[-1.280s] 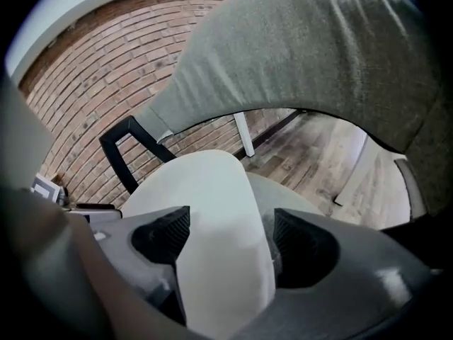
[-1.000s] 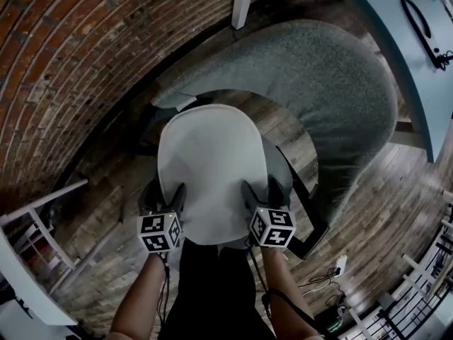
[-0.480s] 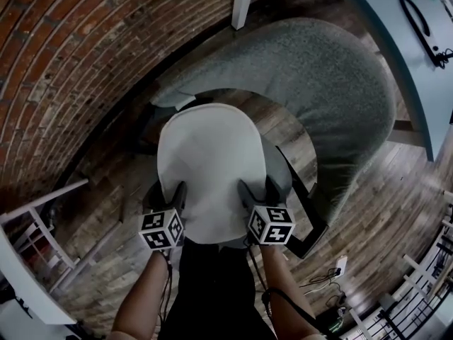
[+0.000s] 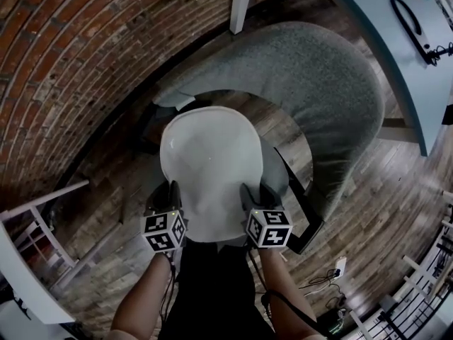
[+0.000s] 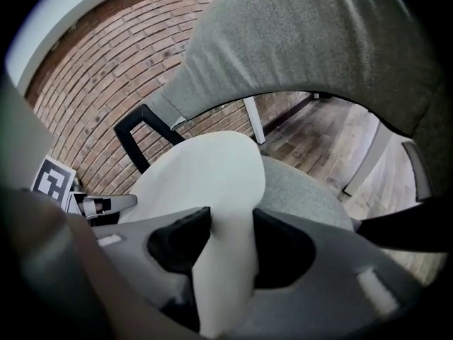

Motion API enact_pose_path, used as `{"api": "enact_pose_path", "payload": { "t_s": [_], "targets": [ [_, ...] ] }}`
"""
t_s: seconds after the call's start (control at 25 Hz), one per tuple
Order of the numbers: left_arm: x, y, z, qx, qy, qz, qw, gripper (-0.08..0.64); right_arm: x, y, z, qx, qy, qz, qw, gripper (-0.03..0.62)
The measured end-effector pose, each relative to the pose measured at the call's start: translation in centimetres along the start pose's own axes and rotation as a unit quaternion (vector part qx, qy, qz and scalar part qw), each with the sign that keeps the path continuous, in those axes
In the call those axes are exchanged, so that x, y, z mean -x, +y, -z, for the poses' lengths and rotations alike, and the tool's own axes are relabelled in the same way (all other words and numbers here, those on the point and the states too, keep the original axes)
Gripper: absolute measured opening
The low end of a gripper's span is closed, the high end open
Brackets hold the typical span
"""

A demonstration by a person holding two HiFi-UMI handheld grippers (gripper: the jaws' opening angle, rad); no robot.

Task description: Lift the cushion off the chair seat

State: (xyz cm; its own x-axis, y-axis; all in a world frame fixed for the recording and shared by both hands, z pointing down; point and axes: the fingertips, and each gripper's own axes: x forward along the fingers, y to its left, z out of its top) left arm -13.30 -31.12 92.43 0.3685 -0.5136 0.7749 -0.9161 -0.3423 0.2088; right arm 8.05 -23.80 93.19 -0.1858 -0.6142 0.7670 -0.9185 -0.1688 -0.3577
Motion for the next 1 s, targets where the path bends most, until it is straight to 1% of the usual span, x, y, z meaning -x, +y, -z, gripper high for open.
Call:
{"api": "enact_pose_path", "payload": {
  "t_s": [0.12,0.28,0.44,0.56,0.8,1.0],
  "targets": [
    [0.6,-0.2,-0.2,0.003,0.001,-0.002,1.0,0.029,0.7,0.5,-0.2,0.005,0.002,0.002,1.0,0.142],
    [2.1,-0.9,-0.7,0.01,-0.008,-0.001,0.9999,0.029,2.1,1.6,-0.7,0.025,0.006,0.003,1.0,0.105],
    [4.8,-1.5,-1.3,0.013,-0.015,0.001,0.9998,0.028,4.3,2.8,-1.5,0.034,0.005,-0.002,0.999,0.093],
    [6.8,-1.8,-2.3,0.01,-0.028,0.001,0.9996,0.026,6.4,3.6,-2.7,0.038,-0.005,-0.01,0.999,0.087],
    [12.1,-3.6,-5.8,0.002,-0.059,0.007,0.9982,0.026,12.1,5.3,-6.3,0.041,-0.027,-0.02,0.999,0.086],
    [17.4,-5.1,-8.8,-0.005,-0.085,0.006,0.9964,0.026,17.3,7.5,-9.3,0.063,-0.048,-0.034,0.996,0.086]
  ]
}}
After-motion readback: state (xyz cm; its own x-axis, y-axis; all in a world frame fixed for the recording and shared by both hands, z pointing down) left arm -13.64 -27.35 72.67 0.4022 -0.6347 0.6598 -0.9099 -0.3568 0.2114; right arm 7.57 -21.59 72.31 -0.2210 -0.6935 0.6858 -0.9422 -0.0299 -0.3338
